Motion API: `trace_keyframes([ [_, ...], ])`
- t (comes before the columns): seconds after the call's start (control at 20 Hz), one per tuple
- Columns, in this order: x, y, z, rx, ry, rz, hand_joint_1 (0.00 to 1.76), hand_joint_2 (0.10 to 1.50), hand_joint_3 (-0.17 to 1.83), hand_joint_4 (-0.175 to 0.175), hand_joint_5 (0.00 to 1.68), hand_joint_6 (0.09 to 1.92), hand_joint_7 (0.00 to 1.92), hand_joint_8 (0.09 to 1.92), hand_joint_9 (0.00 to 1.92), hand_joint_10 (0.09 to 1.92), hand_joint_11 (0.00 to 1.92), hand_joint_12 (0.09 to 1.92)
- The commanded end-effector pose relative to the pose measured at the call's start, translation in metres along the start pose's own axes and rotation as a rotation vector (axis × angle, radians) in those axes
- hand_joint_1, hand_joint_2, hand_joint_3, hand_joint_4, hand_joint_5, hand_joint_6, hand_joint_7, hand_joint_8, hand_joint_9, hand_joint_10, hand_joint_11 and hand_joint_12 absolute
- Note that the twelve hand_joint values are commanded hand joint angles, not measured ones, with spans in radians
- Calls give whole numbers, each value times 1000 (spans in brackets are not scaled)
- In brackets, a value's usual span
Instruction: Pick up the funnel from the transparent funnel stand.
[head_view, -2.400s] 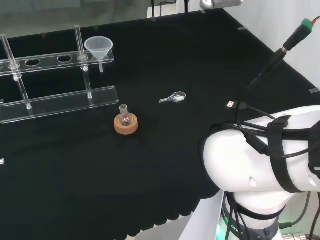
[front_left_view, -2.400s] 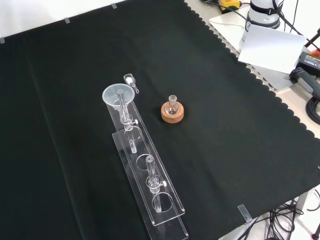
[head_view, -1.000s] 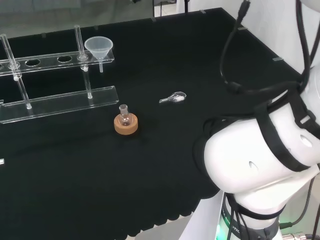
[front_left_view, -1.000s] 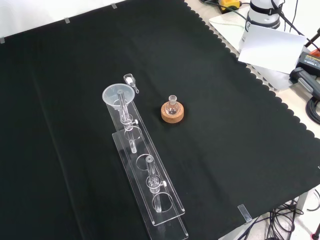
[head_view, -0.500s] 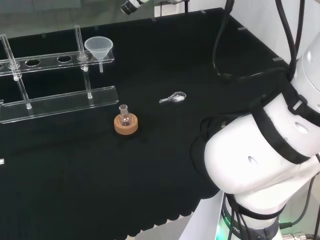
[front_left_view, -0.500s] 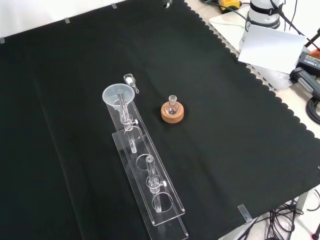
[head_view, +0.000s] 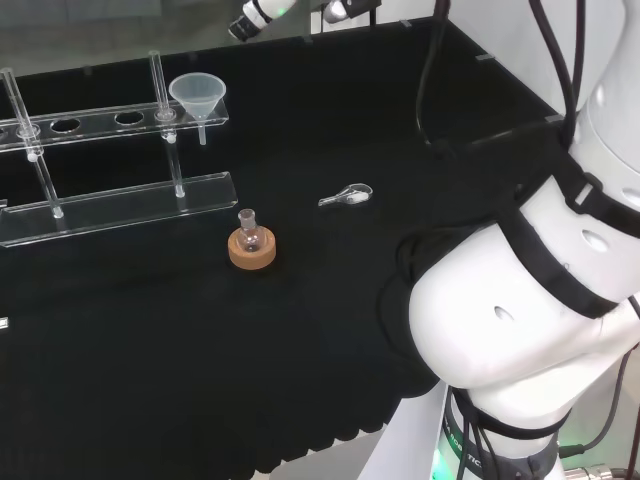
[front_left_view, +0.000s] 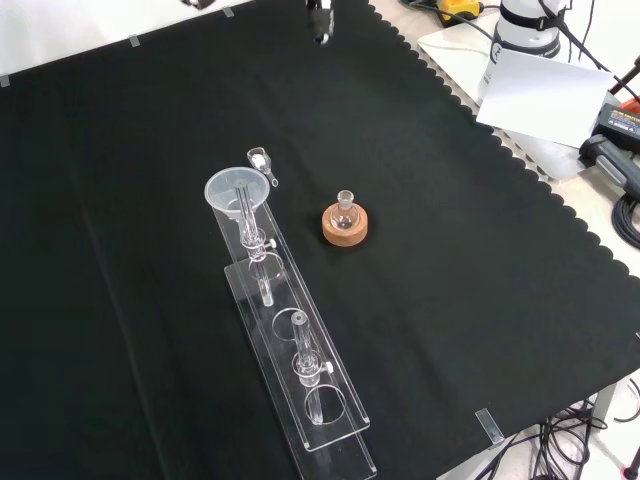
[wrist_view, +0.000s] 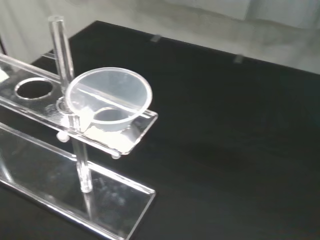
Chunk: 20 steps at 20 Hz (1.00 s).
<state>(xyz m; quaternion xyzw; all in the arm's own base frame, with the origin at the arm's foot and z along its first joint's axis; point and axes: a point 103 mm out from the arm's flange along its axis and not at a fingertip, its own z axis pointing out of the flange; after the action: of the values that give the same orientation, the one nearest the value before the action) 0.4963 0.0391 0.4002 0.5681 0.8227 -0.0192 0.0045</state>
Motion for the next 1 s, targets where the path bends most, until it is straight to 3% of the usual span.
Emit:
trace_keyframes([
  [0.05, -2, 27, 23, 43, 77, -89, 571, 567, 31, 13, 0, 87, 0, 87, 0, 87, 9, 87],
  [0.35, 15, 51, 32, 109, 43, -108, 600, 575, 31, 9, 0, 87, 0, 87, 0, 87, 20, 87],
  [1.0, 43, 85, 88, 138, 121, -130, 620, 585, 32, 2, 0, 87, 0, 87, 0, 87, 15, 87],
])
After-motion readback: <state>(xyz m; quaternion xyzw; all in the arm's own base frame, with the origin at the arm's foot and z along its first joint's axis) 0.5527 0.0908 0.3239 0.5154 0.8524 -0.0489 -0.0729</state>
